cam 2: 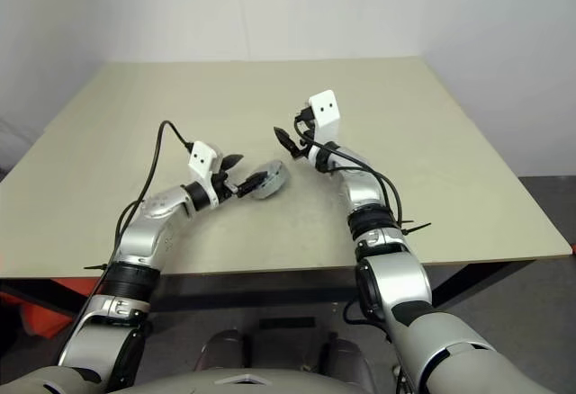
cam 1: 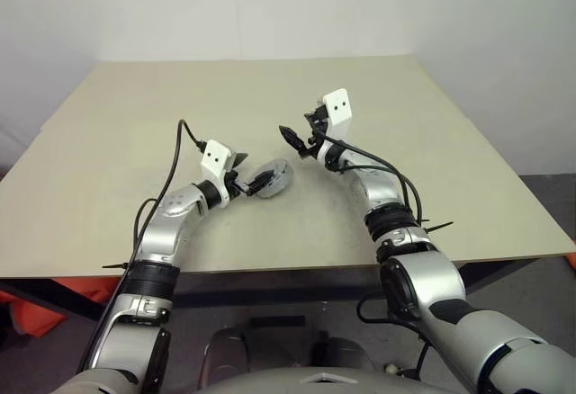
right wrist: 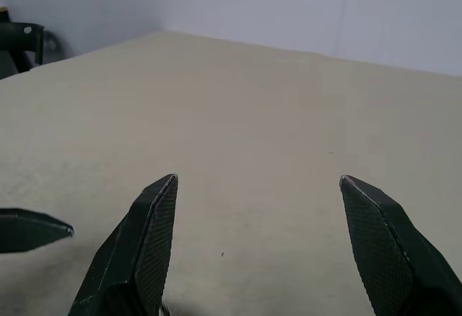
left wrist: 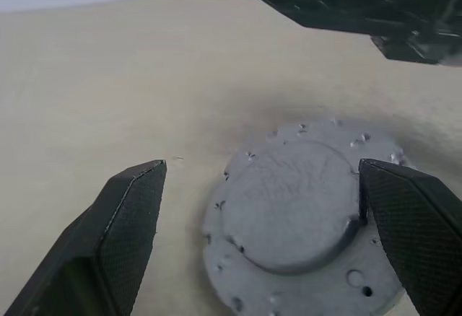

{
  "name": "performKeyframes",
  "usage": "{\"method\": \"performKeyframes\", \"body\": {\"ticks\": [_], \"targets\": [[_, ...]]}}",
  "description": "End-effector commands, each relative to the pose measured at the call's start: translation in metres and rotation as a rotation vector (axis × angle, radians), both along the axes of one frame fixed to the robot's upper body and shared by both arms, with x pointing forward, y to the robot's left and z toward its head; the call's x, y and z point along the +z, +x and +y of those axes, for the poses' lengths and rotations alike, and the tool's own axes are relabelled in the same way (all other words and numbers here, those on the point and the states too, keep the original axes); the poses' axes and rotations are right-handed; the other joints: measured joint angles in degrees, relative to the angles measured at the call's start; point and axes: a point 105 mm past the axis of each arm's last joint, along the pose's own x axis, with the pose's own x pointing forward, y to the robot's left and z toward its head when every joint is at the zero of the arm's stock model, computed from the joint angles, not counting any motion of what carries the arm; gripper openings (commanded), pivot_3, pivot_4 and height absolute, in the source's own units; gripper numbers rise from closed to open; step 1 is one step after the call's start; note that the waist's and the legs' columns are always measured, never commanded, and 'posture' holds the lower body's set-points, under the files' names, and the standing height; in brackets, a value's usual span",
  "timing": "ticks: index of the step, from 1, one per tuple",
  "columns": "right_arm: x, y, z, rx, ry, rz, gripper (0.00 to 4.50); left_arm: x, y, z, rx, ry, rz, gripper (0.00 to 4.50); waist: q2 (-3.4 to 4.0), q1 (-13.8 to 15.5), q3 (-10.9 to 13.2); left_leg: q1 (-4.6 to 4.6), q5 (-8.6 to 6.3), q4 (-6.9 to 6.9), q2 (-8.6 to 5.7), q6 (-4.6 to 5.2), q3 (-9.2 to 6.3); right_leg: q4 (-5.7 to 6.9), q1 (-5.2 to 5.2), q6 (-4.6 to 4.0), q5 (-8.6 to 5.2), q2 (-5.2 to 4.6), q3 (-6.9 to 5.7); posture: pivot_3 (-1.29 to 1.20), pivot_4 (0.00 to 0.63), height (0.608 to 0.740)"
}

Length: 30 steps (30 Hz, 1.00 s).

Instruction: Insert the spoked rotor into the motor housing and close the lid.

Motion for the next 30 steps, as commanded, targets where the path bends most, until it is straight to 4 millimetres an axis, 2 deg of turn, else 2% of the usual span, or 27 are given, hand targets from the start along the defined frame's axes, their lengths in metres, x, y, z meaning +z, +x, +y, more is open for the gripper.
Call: {"method": "performKeyframes", "body": {"ticks": [1, 15, 20, 24, 27, 30], "targets": [[0.029, 0.003, 0.002, 0.001, 0.028, -0.087, 4.05, 0.016, 0.004, -0.001, -0.004, 0.001, -0.049, 4.49, 0.0, 0.09, 0.0, 0.0, 0.0, 0.0, 0.0, 0.0, 0.0, 0.0, 0.0, 0.0, 0.0, 0.0, 0.0, 0.0, 0.0, 0.74], [0.026, 0.0, 0.005, 0.02, 0.014, -0.097, 4.05, 0.019, 0.006, 0.011, 0.032, -0.003, -0.06, 4.49, 0.0, 0.13, 0.0, -0.05, -0.01, 0.0, -0.02, 0.02, 0.01, -0.03, 0.0, 0.0, 0.0, -0.01, 0.0, 0.0, 0.0, 0.74], [0.016, -0.012, 0.011, 0.075, -0.044, -0.145, 4.05, 0.031, 0.008, 0.035, 0.109, -0.05, -0.088, 4.49, 0.0, 0.14, 0.0, -0.05, -0.01, 0.0, -0.02, 0.02, 0.01, -0.04, 0.0, 0.0, 0.0, -0.01, 0.0, 0.0, 0.0, 0.74], [0.005, -0.026, 0.016, 0.21, -0.022, -0.08, 4.05, 0.041, 0.003, 0.068, 0.192, -0.072, -0.106, 4.49, 0.0, 0.08, 0.0, -0.06, -0.02, 0.0, -0.02, 0.04, 0.0, -0.04, -0.01, 0.0, 0.0, -0.01, 0.0, 0.0, 0.0, 0.74], [-0.001, -0.033, 0.017, 0.258, -0.035, -0.056, 4.05, 0.04, -0.002, 0.076, 0.204, -0.072, -0.097, 4.49, 0.0, 0.12, 0.0, -0.05, -0.03, 0.0, -0.02, 0.06, -0.02, -0.04, 0.0, 0.0, 0.0, -0.01, 0.0, 0.0, 0.0, 0.74], [-0.012, -0.048, 0.021, 0.364, -0.067, -0.014, 4.05, 0.035, -0.011, 0.079, 0.203, -0.076, -0.078, 4.49, -0.01, 0.31, 0.0, -0.03, -0.04, 0.02, -0.03, 0.07, 0.0, -0.06, 0.06, 0.0, 0.0, -0.01, 0.0, 0.0, 0.0, 0.74]]}}
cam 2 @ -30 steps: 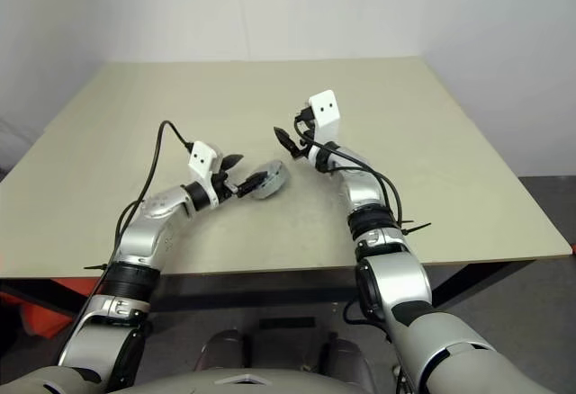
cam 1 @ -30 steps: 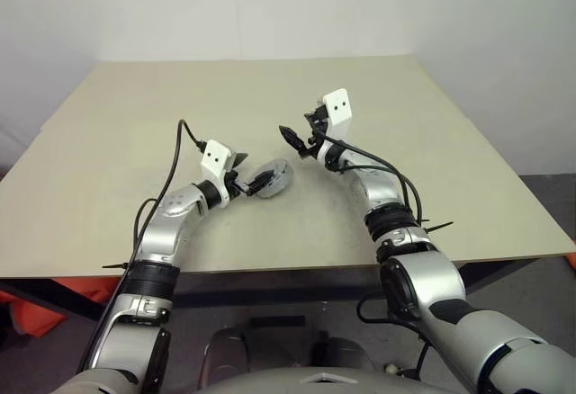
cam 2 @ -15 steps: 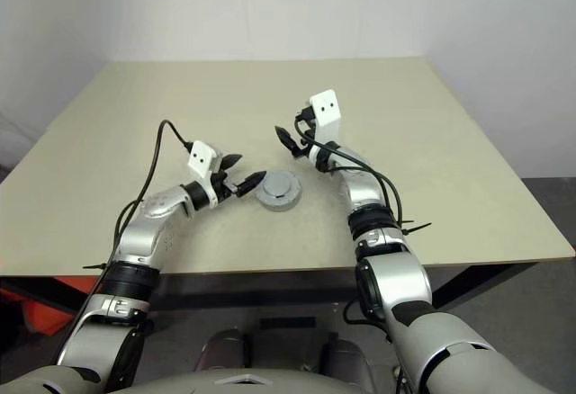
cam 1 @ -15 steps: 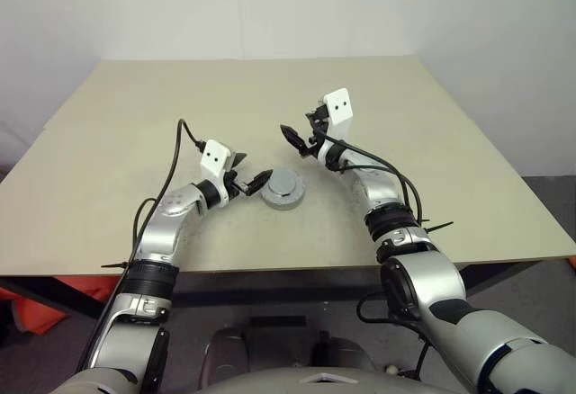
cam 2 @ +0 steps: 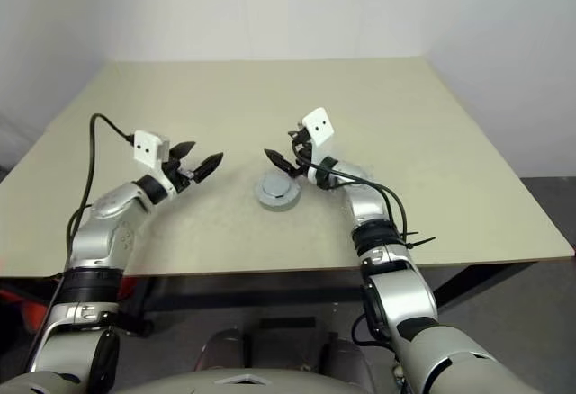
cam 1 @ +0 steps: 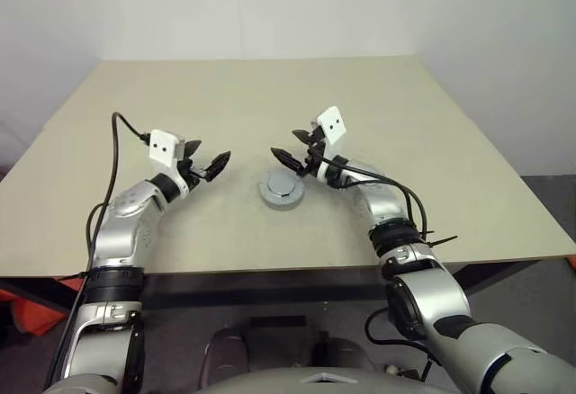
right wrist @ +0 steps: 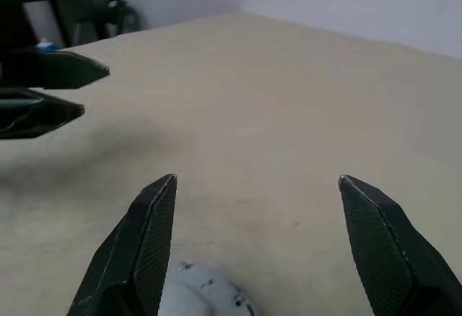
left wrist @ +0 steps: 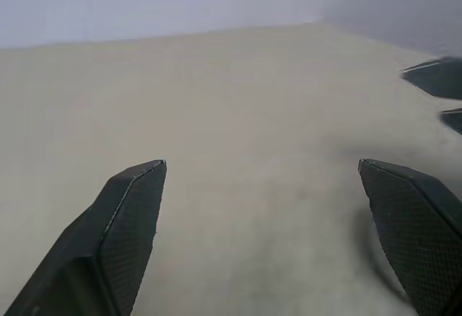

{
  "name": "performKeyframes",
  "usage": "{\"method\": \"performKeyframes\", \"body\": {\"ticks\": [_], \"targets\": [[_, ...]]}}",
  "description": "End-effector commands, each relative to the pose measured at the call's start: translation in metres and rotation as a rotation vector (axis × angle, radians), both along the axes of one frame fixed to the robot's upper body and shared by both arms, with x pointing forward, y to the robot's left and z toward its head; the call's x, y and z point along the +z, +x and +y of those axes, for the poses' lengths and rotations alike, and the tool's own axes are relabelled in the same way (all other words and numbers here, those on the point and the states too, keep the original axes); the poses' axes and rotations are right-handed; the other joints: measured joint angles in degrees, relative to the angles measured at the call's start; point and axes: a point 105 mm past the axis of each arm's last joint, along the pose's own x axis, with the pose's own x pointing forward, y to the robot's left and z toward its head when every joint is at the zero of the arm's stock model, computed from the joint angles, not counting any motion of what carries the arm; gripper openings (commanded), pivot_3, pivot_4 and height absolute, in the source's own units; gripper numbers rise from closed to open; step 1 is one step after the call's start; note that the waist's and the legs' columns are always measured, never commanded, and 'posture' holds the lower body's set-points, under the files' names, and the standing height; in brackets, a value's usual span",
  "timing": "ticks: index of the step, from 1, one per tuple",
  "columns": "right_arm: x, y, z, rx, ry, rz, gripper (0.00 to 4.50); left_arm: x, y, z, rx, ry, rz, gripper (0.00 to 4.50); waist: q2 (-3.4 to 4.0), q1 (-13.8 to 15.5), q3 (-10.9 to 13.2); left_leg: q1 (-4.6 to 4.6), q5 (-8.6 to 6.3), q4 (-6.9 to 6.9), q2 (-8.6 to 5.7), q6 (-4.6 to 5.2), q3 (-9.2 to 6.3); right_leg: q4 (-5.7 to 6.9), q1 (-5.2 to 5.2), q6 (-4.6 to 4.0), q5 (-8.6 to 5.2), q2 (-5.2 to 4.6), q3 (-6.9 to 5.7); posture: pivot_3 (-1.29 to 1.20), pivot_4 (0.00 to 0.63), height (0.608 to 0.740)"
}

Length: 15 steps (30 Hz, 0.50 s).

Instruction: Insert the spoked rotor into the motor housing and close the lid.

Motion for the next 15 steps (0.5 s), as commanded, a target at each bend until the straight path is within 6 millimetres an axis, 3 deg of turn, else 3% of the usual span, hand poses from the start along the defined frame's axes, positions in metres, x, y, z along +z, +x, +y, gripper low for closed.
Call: {"method": "performKeyframes", "body": {"ticks": [1, 3, 10, 15], "targets": [[0.006, -0.017, 0.009, 0.135, -0.01, -0.007, 4.2, 0.012, -0.008, -0.002, -0.024, -0.011, -0.038, 4.5, 0.0, 0.02, 0.0, 0.01, 0.0, 0.0, 0.0, 0.0, -0.01, -0.01, 0.03, 0.0, 0.0, 0.0, -0.01, 0.0, 0.0, 0.74], [0.0, -0.027, 0.01, 0.189, -0.043, 0.017, 4.48, 0.009, -0.013, -0.006, -0.045, -0.017, -0.022, 4.5, 0.0, 0.03, 0.0, 0.01, 0.0, 0.0, 0.01, 0.0, 0.0, -0.01, 0.03, 0.0, 0.0, 0.0, -0.01, 0.0, 0.0, 0.74], [-0.017, -0.026, 0.005, 0.162, -0.17, 0.019, 4.48, 0.001, -0.032, -0.025, -0.184, -0.027, 0.039, 4.5, 0.0, -0.05, 0.0, 0.09, 0.0, 0.0, 0.02, 0.0, -0.01, 0.03, 0.03, 0.01, 0.0, 0.01, -0.01, 0.0, 0.0, 0.74], [-0.024, -0.027, 0.005, 0.169, -0.191, 0.032, 4.48, -0.001, -0.034, -0.024, -0.185, -0.019, 0.048, 4.5, 0.0, -0.12, 0.0, 0.09, 0.0, 0.0, 0.02, 0.0, 0.0, 0.03, 0.03, 0.01, 0.0, 0.01, 0.0, 0.0, 0.0, 0.74]]}}
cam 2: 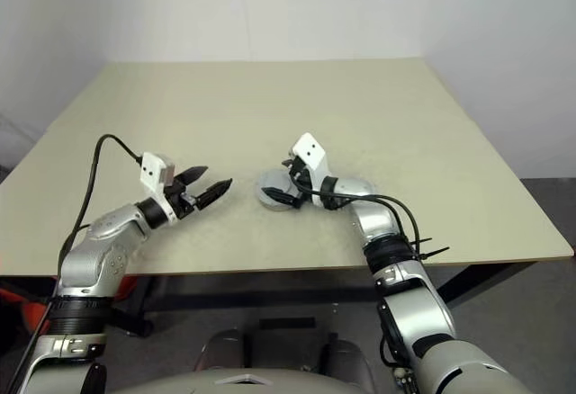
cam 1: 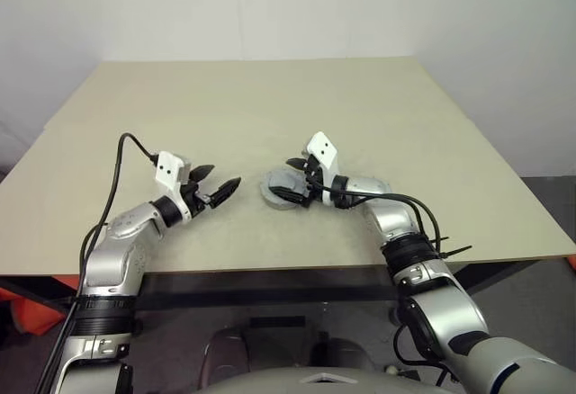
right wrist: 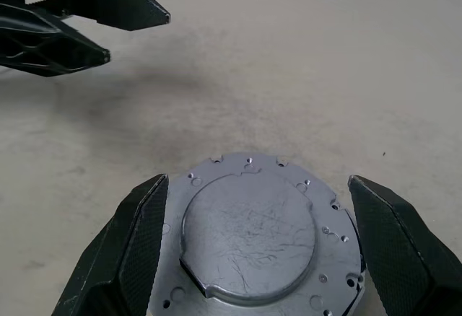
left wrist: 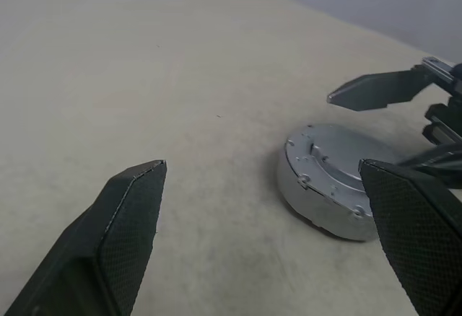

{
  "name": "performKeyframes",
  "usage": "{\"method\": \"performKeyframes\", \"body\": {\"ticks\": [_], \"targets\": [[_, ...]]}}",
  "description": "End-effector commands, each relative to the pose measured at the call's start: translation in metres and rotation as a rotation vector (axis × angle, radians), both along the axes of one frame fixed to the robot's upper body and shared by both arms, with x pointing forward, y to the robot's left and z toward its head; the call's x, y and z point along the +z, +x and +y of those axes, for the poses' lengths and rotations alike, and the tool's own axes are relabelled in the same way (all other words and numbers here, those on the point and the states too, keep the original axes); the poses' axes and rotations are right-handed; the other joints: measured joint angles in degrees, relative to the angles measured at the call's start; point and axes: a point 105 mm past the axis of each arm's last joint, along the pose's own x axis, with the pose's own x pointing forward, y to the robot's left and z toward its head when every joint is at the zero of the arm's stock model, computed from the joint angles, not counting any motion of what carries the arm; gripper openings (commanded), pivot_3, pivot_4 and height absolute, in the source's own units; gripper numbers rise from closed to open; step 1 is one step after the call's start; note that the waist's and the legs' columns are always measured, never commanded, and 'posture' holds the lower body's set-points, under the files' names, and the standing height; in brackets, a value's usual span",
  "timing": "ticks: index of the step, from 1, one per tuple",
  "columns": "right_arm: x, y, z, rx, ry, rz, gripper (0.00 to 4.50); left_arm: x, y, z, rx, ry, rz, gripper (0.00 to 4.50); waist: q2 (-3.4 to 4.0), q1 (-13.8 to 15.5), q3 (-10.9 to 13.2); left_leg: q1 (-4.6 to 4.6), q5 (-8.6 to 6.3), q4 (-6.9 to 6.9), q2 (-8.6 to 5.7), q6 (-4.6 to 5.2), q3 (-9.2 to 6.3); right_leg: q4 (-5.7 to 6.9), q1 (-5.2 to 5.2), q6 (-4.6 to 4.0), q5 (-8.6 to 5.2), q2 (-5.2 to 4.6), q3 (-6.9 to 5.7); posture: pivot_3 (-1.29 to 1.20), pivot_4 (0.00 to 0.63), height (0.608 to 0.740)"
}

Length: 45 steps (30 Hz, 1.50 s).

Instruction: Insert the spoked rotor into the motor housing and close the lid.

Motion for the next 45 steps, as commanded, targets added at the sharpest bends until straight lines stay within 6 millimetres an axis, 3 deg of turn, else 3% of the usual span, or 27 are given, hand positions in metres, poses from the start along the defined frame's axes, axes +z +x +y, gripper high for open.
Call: {"method": "performKeyframes", "body": {"ticks": [1, 11, 14, 17, 25, 45], "targets": [[0.007, 0.001, 0.004, 0.021, -0.011, -0.042, 4.48, 0.015, -0.001, 0.0, -0.011, 0.003, -0.053, 4.5, 0.0, -0.03, 0.0, 0.0, 0.0, 0.0, 0.0, 0.0, 0.0, 0.0, 0.0, 0.0, 0.0, 0.0, 0.0, 0.0, 0.0, 0.74], [-0.008, 0.0, 0.004, 0.01, -0.039, 0.002, 4.48, 0.014, -0.001, 0.006, 0.004, 0.014, -0.049, 4.5, 0.0, -0.05, 0.0, 0.01, 0.0, 0.0, 0.0, 0.0, -0.01, -0.01, 0.02, 0.0, 0.0, 0.0, 0.0, 0.0, 0.0, 0.74], [-0.01, 0.003, 0.002, -0.007, -0.044, 0.011, 3.92, 0.014, -0.001, 0.006, 0.007, 0.016, -0.051, 4.5, 0.0, -0.06, 0.0, 0.06, 0.0, 0.0, 0.0, 0.0, 0.0, 0.0, 0.06, 0.0, 0.0, 0.0, 0.0, 0.0, 0.0, 0.74], [-0.01, 0.005, 0.002, -0.012, -0.047, 0.007, 2.97, 0.013, -0.001, 0.006, 0.01, 0.019, -0.052, 4.5, 0.0, -0.05, 0.0, 0.14, 0.0, 0.0, 0.0, 0.0, 0.0, 0.01, 0.13, 0.0, 0.0, 0.0, 0.0, 0.0, 0.0, 0.74], [0.005, 0.009, 0.003, -0.012, -0.014, -0.024, 2.96, 0.008, -0.003, 0.006, 0.014, 0.022, -0.041, 4.5, 0.0, -0.03, -0.01, 0.14, 0.0, 0.0, -0.01, 0.01, -0.01, 0.02, 0.15, 0.0, 0.0, 0.0, 0.0, 0.0, 0.0, 0.74], [0.011, 0.011, 0.001, -0.008, 0.012, -0.027, 2.96, 0.002, -0.004, 0.003, 0.01, 0.033, -0.024, 4.5, 0.0, 0.04, 0.0, 0.1, 0.0, 0.0, -0.01, 0.01, -0.01, -0.01, 0.13, 0.0, 0.0, 0.0, 0.0, 0.0, 0.0, 0.74]]}}
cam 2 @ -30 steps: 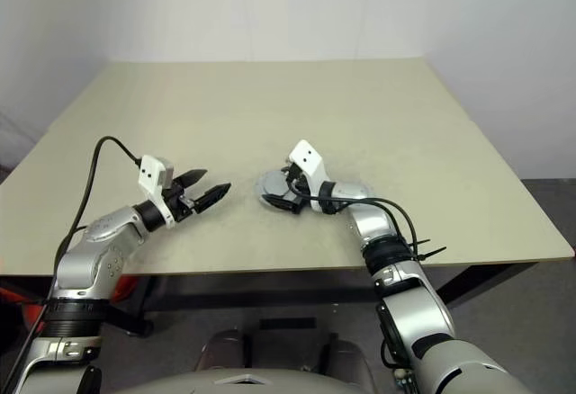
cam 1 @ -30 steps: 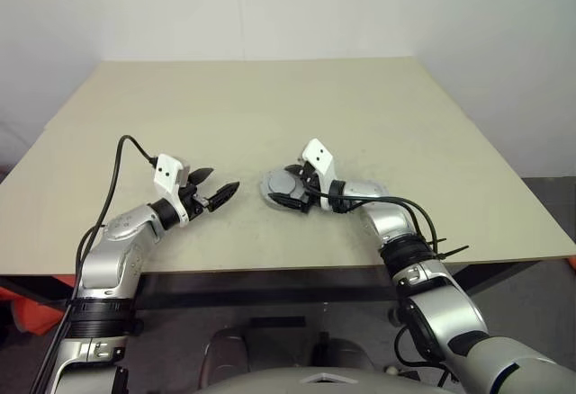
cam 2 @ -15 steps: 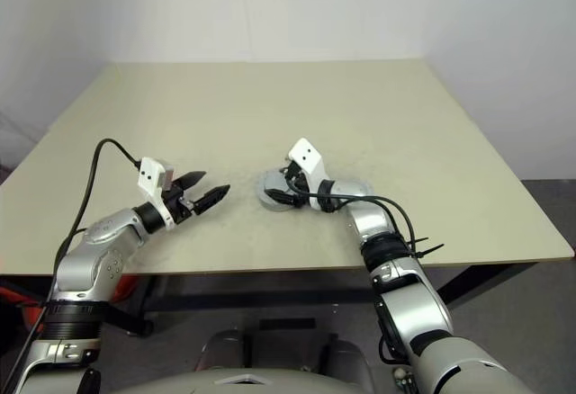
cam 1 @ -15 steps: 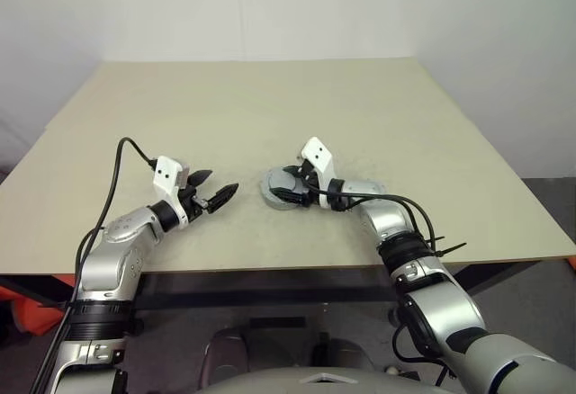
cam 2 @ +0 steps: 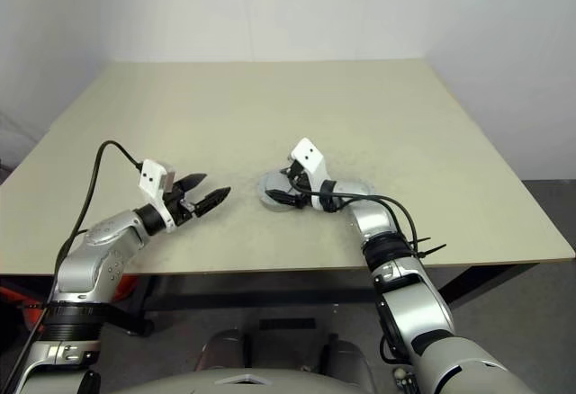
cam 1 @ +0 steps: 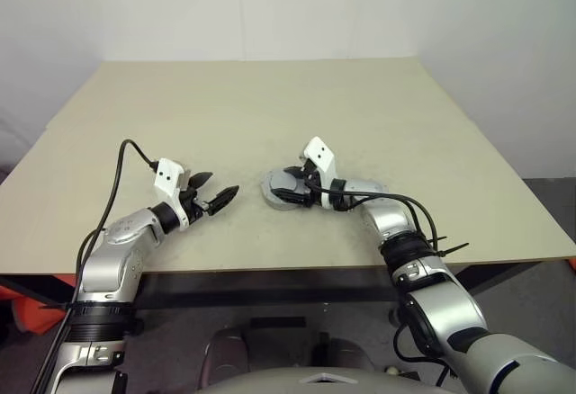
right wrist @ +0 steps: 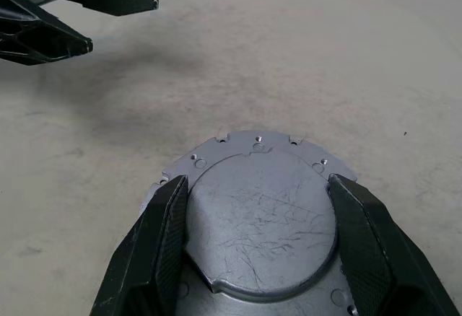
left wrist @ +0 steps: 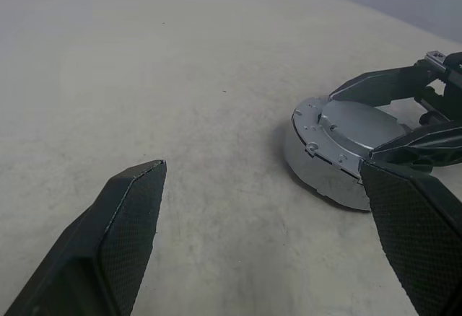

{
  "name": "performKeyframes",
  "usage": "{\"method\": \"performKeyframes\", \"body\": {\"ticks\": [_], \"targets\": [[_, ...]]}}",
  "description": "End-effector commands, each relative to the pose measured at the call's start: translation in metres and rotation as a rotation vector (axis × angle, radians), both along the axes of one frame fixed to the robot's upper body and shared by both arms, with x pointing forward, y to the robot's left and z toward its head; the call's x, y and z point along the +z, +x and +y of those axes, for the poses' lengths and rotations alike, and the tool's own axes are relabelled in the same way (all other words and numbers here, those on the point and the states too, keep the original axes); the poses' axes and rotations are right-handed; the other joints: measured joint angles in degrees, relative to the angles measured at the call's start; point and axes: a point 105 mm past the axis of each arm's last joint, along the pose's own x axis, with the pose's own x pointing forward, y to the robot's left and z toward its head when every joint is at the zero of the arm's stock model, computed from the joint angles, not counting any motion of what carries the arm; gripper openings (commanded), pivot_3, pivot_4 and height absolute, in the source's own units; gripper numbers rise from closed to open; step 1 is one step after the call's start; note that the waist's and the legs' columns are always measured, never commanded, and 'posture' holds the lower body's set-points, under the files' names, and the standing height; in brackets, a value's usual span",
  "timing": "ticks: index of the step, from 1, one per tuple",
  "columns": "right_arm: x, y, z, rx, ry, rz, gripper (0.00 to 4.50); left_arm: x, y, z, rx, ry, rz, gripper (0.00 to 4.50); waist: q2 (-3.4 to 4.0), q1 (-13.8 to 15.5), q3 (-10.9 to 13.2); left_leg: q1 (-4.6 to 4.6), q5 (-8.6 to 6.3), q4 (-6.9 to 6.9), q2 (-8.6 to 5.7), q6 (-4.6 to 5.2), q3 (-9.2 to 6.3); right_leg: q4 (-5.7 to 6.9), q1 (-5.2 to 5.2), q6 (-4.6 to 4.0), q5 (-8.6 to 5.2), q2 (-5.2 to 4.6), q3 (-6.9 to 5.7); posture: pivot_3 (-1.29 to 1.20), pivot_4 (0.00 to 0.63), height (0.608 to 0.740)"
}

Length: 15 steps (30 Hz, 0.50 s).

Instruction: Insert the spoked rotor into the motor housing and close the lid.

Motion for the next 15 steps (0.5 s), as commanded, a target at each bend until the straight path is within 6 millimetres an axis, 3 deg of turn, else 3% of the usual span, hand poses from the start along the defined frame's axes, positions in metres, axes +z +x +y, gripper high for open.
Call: {"method": "performKeyframes", "body": {"ticks": [1, 6, 15], "targets": [[0.024, 0.009, 0.001, -0.009, 0.035, -0.074, 2.96, 0.012, 0.0, -0.002, -0.009, 0.006, -0.055, 4.5, 0.0, -0.03, 0.0, 0.0, 0.0, 0.0, 0.0, 0.0, 0.0, 0.0, 0.0, 0.0, 0.0, 0.0, 0.0, 0.0, 0.0, 0.74], [0.032, 0.009, 0.002, 0.003, 0.045, -0.099, 2.96, 0.009, -0.001, -0.003, -0.01, 0.008, -0.048, 4.5, 0.0, -0.03, 0.0, 0.0, 0.0, 0.0, 0.0, 0.0, 0.0, 0.01, -0.01, 0.0, 0.0, 0.0, 0.0, 0.0, 0.0, 0.74], [0.013, 0.006, 0.001, 0.011, -0.025, -0.088, 2.96, 0.01, -0.001, -0.002, -0.004, 0.009, -0.051, 4.5, 0.0, -0.03, 0.0, -0.01, 0.0, 0.0, 0.0, 0.0, 0.0, 0.01, -0.01, 0.0, 0.0, 0.0, 0.0, 0.0, 0.0, 0.74]]}}
